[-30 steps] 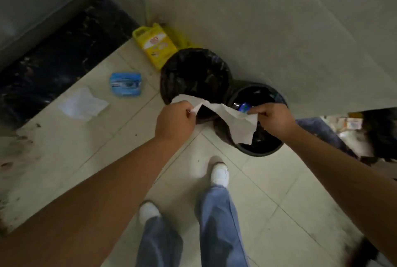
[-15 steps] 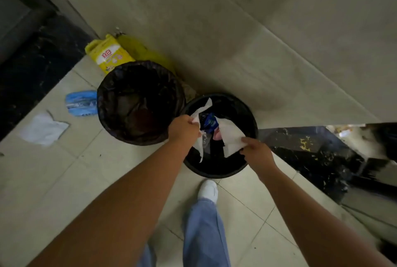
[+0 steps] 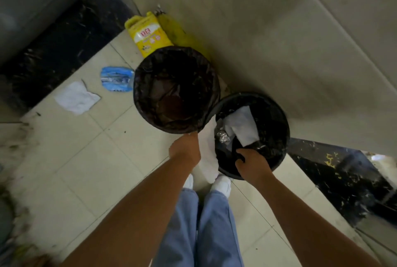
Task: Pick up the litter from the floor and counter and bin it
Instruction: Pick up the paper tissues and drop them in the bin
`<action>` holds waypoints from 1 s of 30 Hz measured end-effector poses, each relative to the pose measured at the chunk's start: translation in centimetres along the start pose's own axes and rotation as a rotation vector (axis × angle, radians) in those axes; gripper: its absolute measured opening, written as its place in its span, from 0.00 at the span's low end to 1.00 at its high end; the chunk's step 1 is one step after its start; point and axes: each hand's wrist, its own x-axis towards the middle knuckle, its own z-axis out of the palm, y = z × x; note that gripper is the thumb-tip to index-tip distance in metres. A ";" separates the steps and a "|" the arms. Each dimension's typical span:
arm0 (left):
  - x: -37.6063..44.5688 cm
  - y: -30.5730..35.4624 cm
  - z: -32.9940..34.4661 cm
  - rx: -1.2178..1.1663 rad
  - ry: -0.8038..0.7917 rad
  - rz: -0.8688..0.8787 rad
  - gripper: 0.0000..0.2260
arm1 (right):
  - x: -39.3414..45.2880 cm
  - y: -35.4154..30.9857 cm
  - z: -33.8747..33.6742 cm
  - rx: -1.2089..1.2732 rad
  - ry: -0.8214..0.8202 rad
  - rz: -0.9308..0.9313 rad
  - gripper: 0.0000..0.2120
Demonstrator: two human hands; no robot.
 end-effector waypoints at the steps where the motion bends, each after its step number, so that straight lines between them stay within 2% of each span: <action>1: -0.1 -0.3 -0.3 -0.079 -0.024 0.034 0.18 | -0.3 -0.9 -0.1 0.000 0.012 -0.006 0.20; 3: -0.4 0.2 -0.6 -0.193 -0.043 0.124 0.15 | -1.0 -1.9 -0.3 0.007 0.030 -0.026 0.19; 6: 0.0 1.9 -0.1 -0.349 -0.013 0.150 0.13 | -1.1 -0.8 -0.9 0.032 0.120 -0.014 0.16; 8: 0.5 2.8 0.4 -0.430 0.020 0.153 0.14 | -1.0 1.3 -1.7 0.072 0.149 0.079 0.15; 11: 1.0 3.9 0.8 -0.408 0.067 0.229 0.17 | -1.2 4.7 -3.0 0.040 0.132 0.194 0.12; 15: 1.6 5.7 1.5 -0.295 0.049 0.336 0.13 | -1.3 7.5 -4.0 0.021 0.134 0.215 0.16; 18: 2.0 7.5 2.5 -0.168 -0.069 0.369 0.12 | -1.3 8.6 -4.5 0.052 0.139 0.217 0.17; 20: 1.9 9.0 3.1 -0.059 -0.210 0.433 0.17 | -1.5 9.3 -4.7 0.072 0.136 0.205 0.16; 22: 1.8 10.4 3.3 0.002 -0.267 0.452 0.24 | -1.6 10.1 -5.0 0.092 0.140 0.197 0.17; 26: 1.4 10.6 3.4 0.115 -0.136 0.371 0.24 | -2.1 10.9 -4.8 0.073 0.141 0.167 0.17; 30: -0.7 8.0 2.2 0.453 -0.088 0.236 0.20 | -2.6 9.1 -3.4 -0.050 0.137 0.031 0.22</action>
